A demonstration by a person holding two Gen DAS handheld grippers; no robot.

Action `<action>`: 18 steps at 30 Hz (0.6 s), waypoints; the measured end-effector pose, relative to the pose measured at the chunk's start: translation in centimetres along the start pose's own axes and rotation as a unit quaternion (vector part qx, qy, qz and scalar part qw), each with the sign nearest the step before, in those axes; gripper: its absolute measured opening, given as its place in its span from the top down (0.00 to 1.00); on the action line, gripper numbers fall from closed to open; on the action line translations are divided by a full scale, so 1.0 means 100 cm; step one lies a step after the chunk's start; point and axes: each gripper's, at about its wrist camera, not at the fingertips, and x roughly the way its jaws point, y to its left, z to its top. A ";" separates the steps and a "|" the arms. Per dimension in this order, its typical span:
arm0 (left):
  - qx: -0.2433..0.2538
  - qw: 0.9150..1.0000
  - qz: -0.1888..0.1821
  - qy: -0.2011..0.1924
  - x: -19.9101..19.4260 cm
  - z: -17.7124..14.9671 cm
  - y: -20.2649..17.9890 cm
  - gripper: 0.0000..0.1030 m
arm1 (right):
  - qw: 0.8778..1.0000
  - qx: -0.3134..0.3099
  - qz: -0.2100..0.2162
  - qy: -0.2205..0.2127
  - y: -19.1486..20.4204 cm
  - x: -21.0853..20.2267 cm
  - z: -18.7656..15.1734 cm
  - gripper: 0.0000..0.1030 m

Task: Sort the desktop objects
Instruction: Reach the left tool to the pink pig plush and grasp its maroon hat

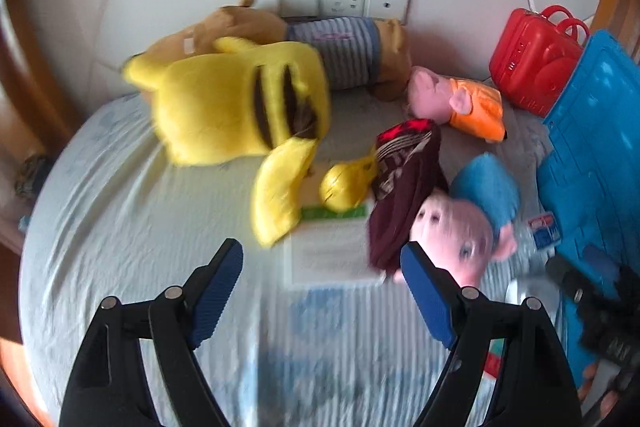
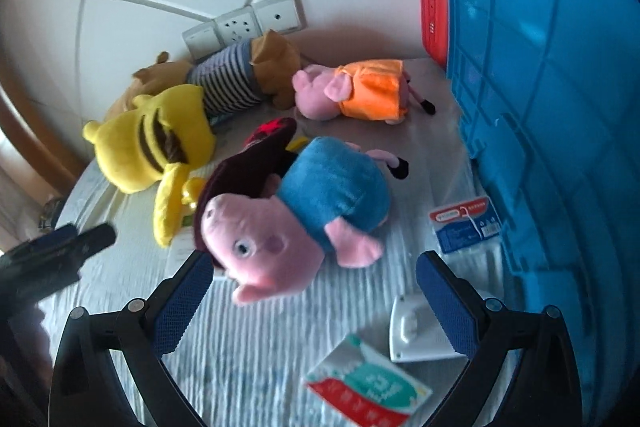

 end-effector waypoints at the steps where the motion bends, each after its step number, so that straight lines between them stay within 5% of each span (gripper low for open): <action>1: 0.003 1.000 -0.008 0.003 0.011 0.006 -0.006 0.21 | 1.000 0.004 -0.002 0.004 -0.004 0.008 0.002 0.00; 9: 0.062 0.997 -0.043 0.026 0.089 0.040 -0.056 0.23 | 0.999 0.043 -0.004 0.011 -0.034 0.050 0.018 0.00; 12: 0.082 0.994 -0.033 0.061 0.115 0.028 -0.057 0.79 | 0.999 0.046 -0.001 0.018 -0.036 0.063 0.020 0.00; 18: 0.038 0.997 -0.025 0.057 0.100 -0.006 -0.016 0.86 | 0.997 0.058 0.023 0.041 -0.020 0.084 0.017 0.00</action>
